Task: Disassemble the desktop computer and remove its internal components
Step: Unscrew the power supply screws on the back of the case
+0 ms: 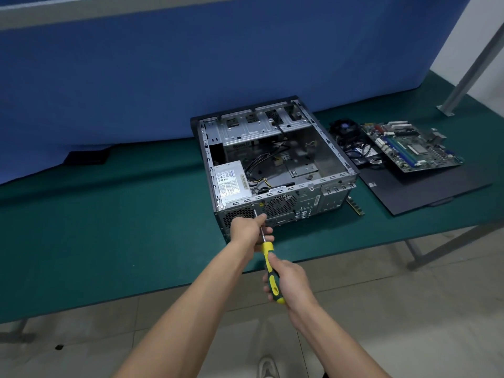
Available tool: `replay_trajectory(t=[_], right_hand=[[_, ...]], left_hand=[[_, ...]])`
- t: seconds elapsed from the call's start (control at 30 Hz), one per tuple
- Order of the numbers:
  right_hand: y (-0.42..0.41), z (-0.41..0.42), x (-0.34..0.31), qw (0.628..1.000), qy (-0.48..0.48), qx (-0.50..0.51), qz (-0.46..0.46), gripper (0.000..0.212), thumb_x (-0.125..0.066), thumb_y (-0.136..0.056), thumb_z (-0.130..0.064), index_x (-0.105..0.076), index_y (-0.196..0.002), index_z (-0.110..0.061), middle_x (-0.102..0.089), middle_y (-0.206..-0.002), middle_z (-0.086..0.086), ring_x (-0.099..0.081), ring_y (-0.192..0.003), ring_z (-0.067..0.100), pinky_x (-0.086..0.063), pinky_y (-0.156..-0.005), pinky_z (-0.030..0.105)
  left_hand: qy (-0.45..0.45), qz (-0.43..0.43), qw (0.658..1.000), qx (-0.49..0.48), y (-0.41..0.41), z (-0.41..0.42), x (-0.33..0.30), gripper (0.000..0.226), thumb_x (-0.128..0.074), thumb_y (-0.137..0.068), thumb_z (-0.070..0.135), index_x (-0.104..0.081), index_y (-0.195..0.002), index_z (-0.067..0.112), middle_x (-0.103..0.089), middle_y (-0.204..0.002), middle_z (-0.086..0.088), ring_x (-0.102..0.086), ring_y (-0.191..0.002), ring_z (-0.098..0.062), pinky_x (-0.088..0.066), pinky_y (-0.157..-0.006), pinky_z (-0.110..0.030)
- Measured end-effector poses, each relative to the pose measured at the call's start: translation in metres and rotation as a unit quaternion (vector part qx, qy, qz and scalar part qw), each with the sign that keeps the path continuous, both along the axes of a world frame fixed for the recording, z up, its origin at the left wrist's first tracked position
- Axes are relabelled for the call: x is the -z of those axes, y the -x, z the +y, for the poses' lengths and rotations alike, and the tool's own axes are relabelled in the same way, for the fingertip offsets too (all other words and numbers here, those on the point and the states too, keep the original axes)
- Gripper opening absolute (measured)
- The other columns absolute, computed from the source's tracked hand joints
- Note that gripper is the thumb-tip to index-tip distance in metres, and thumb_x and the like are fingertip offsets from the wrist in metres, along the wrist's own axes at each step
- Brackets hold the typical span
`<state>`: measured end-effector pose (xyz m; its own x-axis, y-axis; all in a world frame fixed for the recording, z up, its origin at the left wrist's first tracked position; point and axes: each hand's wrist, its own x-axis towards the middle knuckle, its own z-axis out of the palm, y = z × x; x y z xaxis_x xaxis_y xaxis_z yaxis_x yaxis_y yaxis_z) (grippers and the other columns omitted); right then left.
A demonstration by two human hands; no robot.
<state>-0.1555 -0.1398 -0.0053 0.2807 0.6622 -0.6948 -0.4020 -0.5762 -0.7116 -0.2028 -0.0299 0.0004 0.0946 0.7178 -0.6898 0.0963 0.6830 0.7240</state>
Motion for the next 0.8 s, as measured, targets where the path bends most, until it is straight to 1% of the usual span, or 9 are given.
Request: replay_trajectory(t=[0.07,0.17,0.23,0.27,0.37,0.47,0.53,0.63,0.8], right_hand=[[-0.001,0.0,0.001,1.0,-0.003,0.011,-0.028,0.025,-0.065,-0.088,-0.028,-0.051,-0.076,-0.011,-0.054,-0.061,0.004,-0.05,-0.044,0.014,-0.038,-0.04,0.022],[-0.004,0.0,-0.004,0.999,0.013,-0.005,0.047,0.031,-0.057,-0.092,-0.039,-0.057,-0.085,-0.009,-0.061,-0.067,0.007,-0.054,-0.046,0.018,-0.04,-0.042,0.023],[-0.005,0.0,-0.005,0.996,0.022,-0.026,0.078,0.031,-0.049,-0.097,-0.034,-0.062,-0.088,-0.008,-0.065,-0.065,0.006,-0.055,-0.045,0.018,-0.04,-0.041,0.022],[-0.005,0.001,-0.003,0.997,0.018,-0.03,0.063,0.028,-0.049,-0.097,-0.03,-0.062,-0.085,-0.007,-0.065,-0.064,0.005,-0.055,-0.045,0.018,-0.04,-0.04,0.022],[-0.003,0.002,0.005,0.999,-0.005,-0.003,-0.038,0.02,-0.066,-0.087,-0.023,-0.057,-0.077,-0.008,-0.059,-0.064,0.003,-0.052,-0.049,0.016,-0.041,-0.046,0.023],[-0.005,0.005,0.007,0.99,0.001,-0.014,-0.141,0.03,-0.071,-0.081,-0.034,-0.051,-0.08,-0.011,-0.053,-0.066,0.0,-0.046,-0.055,0.013,-0.036,-0.052,0.026],[-0.007,0.007,0.006,0.992,0.012,-0.052,-0.114,0.029,-0.061,-0.087,-0.04,-0.054,-0.083,-0.012,-0.057,-0.064,0.0,-0.047,-0.05,0.013,-0.036,-0.045,0.023],[-0.01,0.007,0.007,0.996,0.005,-0.069,-0.057,0.021,-0.052,-0.093,-0.025,-0.059,-0.079,-0.01,-0.06,-0.06,0.001,-0.049,-0.043,0.013,-0.035,-0.04,0.019],[-0.01,0.005,0.015,0.96,-0.001,-0.071,-0.273,0.021,-0.07,-0.082,-0.028,-0.052,-0.08,-0.018,-0.052,-0.064,-0.006,-0.047,-0.057,0.012,-0.035,-0.053,0.027]], left_hand=[[-0.021,0.009,1.0,-0.008,0.001,0.0,-0.001,0.019,-0.053,-0.095,0.012,-0.055,-0.079,0.002,-0.061,-0.055,-0.007,-0.056,-0.035,-0.015,-0.047,-0.038,-0.021],[0.031,-0.056,0.998,-0.017,-0.002,0.001,-0.001,0.035,-0.035,-0.102,0.014,-0.044,-0.07,0.005,-0.049,-0.04,-0.003,-0.044,-0.029,-0.014,-0.037,-0.034,-0.019],[0.051,-0.084,0.995,-0.005,-0.003,-0.002,-0.006,0.04,-0.025,-0.104,0.018,-0.038,-0.067,0.011,-0.039,-0.046,-0.003,-0.037,-0.036,-0.014,-0.03,-0.037,-0.021],[0.051,-0.085,0.995,-0.003,-0.002,-0.001,-0.006,0.039,-0.027,-0.104,0.018,-0.041,-0.068,0.01,-0.042,-0.054,-0.005,-0.04,-0.041,-0.015,-0.033,-0.039,-0.022],[-0.018,-0.017,1.0,-0.017,-0.001,-0.001,0.0,0.019,-0.049,-0.097,0.012,-0.055,-0.082,0.001,-0.058,-0.067,-0.011,-0.057,-0.041,-0.017,-0.049,-0.043,-0.026],[-0.022,-0.035,0.997,-0.059,-0.006,0.001,-0.001,0.024,-0.046,-0.097,0.003,-0.051,-0.073,-0.002,-0.056,-0.061,-0.015,-0.054,-0.036,-0.019,-0.047,-0.036,-0.024],[-0.011,-0.051,0.996,-0.072,-0.009,0.002,0.001,0.03,-0.039,-0.099,0.003,-0.048,-0.071,-0.002,-0.057,-0.057,-0.015,-0.054,-0.033,-0.018,-0.047,-0.035,-0.025],[-0.012,-0.066,0.995,-0.079,-0.009,0.001,0.004,0.024,-0.038,-0.098,0.004,-0.049,-0.078,-0.001,-0.059,-0.07,-0.019,-0.059,-0.043,-0.022,-0.051,-0.04,-0.026],[-0.046,-0.057,0.988,-0.132,-0.015,0.015,0.006,0.009,-0.055,-0.093,0.007,-0.055,-0.089,-0.001,-0.065,-0.077,-0.016,-0.064,-0.059,-0.024,-0.056,-0.05,-0.032]])
